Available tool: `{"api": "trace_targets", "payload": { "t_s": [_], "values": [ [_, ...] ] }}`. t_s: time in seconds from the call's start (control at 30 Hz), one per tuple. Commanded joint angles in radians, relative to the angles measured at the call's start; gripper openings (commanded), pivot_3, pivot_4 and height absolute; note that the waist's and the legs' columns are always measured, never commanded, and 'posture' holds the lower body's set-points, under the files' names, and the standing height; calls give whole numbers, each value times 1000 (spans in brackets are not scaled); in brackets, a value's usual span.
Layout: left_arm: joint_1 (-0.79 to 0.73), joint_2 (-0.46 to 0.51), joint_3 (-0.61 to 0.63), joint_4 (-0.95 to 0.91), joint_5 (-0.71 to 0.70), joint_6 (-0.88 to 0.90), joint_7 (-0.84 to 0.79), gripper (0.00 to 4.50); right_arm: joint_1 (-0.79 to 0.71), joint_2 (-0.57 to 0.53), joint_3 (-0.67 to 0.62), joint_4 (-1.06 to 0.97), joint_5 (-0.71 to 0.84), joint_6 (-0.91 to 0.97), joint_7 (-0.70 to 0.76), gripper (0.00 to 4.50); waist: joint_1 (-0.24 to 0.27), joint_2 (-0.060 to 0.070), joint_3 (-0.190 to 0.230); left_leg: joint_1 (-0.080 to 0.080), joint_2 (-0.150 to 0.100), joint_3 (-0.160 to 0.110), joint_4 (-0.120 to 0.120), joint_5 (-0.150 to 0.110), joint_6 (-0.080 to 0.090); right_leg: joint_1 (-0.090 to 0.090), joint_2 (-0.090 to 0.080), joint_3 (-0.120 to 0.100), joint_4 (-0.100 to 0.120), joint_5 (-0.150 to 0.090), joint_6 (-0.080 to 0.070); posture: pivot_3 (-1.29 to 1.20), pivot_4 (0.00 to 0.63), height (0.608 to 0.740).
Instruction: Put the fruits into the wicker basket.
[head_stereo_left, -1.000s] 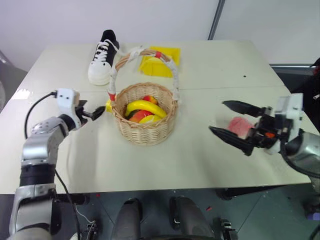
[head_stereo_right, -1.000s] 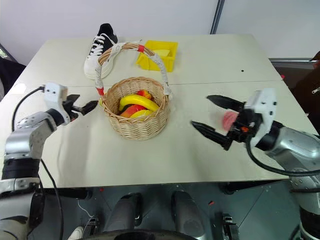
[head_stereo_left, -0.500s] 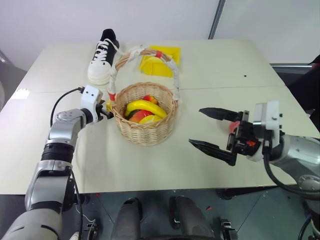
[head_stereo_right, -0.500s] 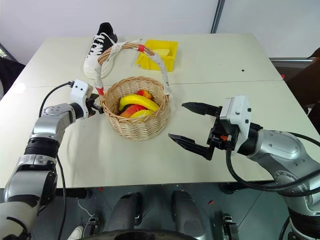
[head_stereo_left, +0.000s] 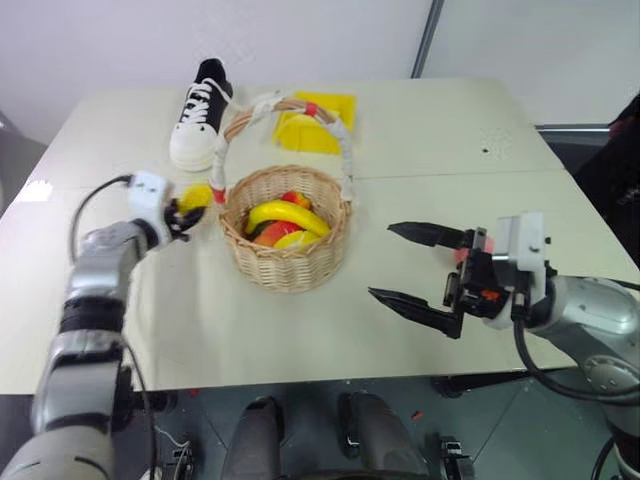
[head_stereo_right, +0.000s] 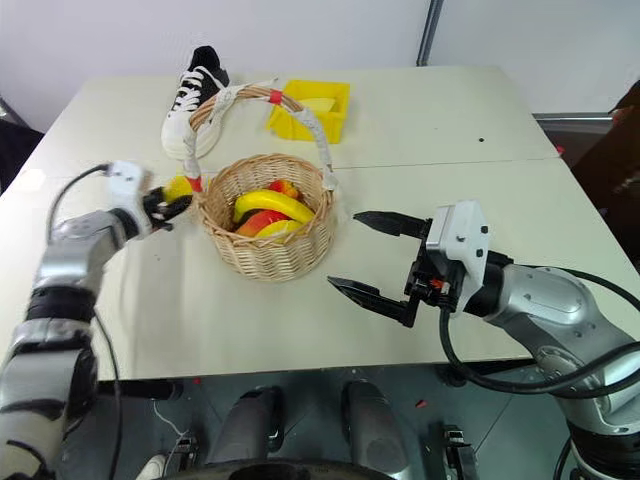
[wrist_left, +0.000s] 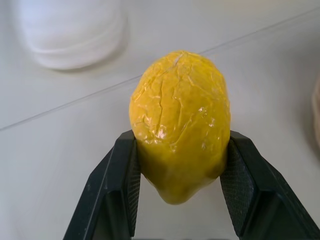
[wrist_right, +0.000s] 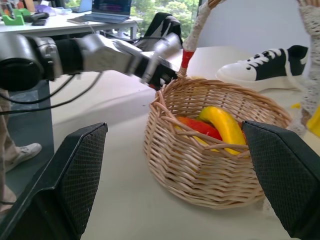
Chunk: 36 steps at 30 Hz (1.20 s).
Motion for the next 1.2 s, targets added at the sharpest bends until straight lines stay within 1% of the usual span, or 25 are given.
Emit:
{"api": "trace_targets", "payload": {
  "t_s": [0.03, 0.17, 0.2, 0.27, 0.37, 0.43, 0.47, 0.53, 0.6, 0.67, 0.7, 0.73, 0.77, 0.8, 0.87, 1.0, 1.1, 1.2],
  "values": [
    [117, 42, 167, -275, -194, 64, -89, 1869, -11, -1, -15, 10, -12, -27, 18, 4500, 3, 0, 0, 0, 0, 0, 0, 0, 0, 0, 0, 0, 0, 0, 0, 0, 150, 740],
    [355, 98, 278, -620, -442, 234, -221, 1869, -40, 4, -3, 92, -42, -50, 58, 4500, 16, 0, 0, 0, -1, 1, 1, 0, 0, 1, -1, 0, 0, -1, -2, 0, 150, 740],
    [388, 113, 279, -710, -511, 286, -224, 1869, -60, 7, 9, 123, -53, -57, 70, 4500, 21, 0, 0, 0, -1, 1, 2, 0, 0, 1, -2, 0, 0, -2, -4, 0, 150, 740],
    [404, 140, 238, -832, -584, 373, -189, 1869, -99, 17, 34, 173, -76, -69, 91, 4500, 29, 0, 0, 0, -1, 3, 3, 0, -1, 2, -5, -1, 0, -2, -5, 0, 150, 740],
    [343, 140, 142, -917, -607, 458, -74, 1869, -140, 26, 65, 215, -104, -80, 113, 4500, 32, 0, 0, 0, -2, 3, 4, 1, -1, 4, -5, -1, -2, -3, -4, 0, 150, 740],
    [242, 111, 49, -917, -584, 499, 17, 1869, -181, 35, 74, 232, -109, -75, 108, 4500, 28, 0, 0, 0, -2, 4, 4, 1, -1, 4, -5, -1, -2, -3, -3, 0, 150, 740],
    [209, 100, 24, -913, -579, 513, 47, 1869, -193, 38, 76, 235, -110, -72, 106, 4500, 26, 0, 0, 0, -2, 4, 4, 1, -1, 4, -4, -1, -2, -3, -3, 0, 150, 740],
    [150, 86, -30, -896, -552, 532, 80, 1869, -204, 40, 79, 228, -107, -61, 100, 4500, 20, 0, 0, -1, -1, 3, 4, 1, -1, 4, -3, 0, -2, -2, -3, 0, 150, 740],
    [94, 72, -117, -870, -494, 530, 86, 1869, -208, 41, 76, 213, -106, -52, 86, 4500, 18, 0, 0, 0, -1, 3, 3, 0, 0, 3, -1, 0, -2, 0, -1, 0, 150, 740],
    [61, 54, -161, -850, -474, 527, 82, 1869, -206, 42, 70, 202, -105, -45, 71, 4500, 19, 0, 0, 0, -1, 2, 2, 0, 0, 2, 0, 0, -1, -1, 1, 0, 150, 740],
    [52, 47, -168, -843, -474, 528, 78, 2765, -204, 42, 67, 196, -104, -41, 64, 4500, 19, 0, 0, 0, 0, 2, 1, 0, 0, 2, 0, 0, 0, -1, 1, 0, 150, 740],
    [44, 43, -179, -838, -466, 525, 71, 3158, -197, 39, 58, 189, -105, -36, 52, 4500, 18, 0, 0, 0, 0, 2, 1, 0, 0, 1, 0, 0, 0, -1, 1, 0, 150, 740],
    [38, 46, -188, -837, -449, 507, 54, 3708, -176, 27, 33, 187, -114, -28, 35, 4500, 19, 0, 0, -1, 0, 2, 1, 0, 0, 1, 0, 0, 0, -1, 1, 0, 150, 740],
    [38, 49, -189, -838, -440, 491, 39, 4167, -154, 10, 8, 193, -127, -18, 21, 4500, 21, 0, 0, -1, 0, 2, 1, 0, 0, 1, 0, 0, 0, -1, 1, 0, 150, 740],
    [45, 58, -183, -841, -429, 459, 0, 4167, -107, -23, -37, 219, -163, -7, 4, 4500, 24, 0, 0, -2, 0, 2, 2, 0, 0, 1, 0, 0, 0, -1, 1, 0, 150, 740],
    [71, 60, -151, -854, -477, 428, -94, 4167, -11, -77, -82, 344, -301, -22, -42, 4500, 25, -1, 0, -2, -1, 3, 3, 0, 0, 1, -1, 0, -2, -3, -3, 0, 150, 740],
    [89, 66, -180, -895, -479, 406, -157, 4167, 17, -72, -76, 441, -390, -57, -76, 4500, 21, 0, 0, -2, -1, 4, 4, 0, 0, 1, -2, 0, -2, -3, -4, 0, 150, 740],
    [94, 55, -197, -921, -491, 410, -176, 4167, 10, -54, -68, 528, -455, -70, -118, 4500, 18, 0, 0, -2, -1, 4, 3, 0, 0, 1, -1, 1, -1, -3, -4, 0, 150, 740]
  ]
}}
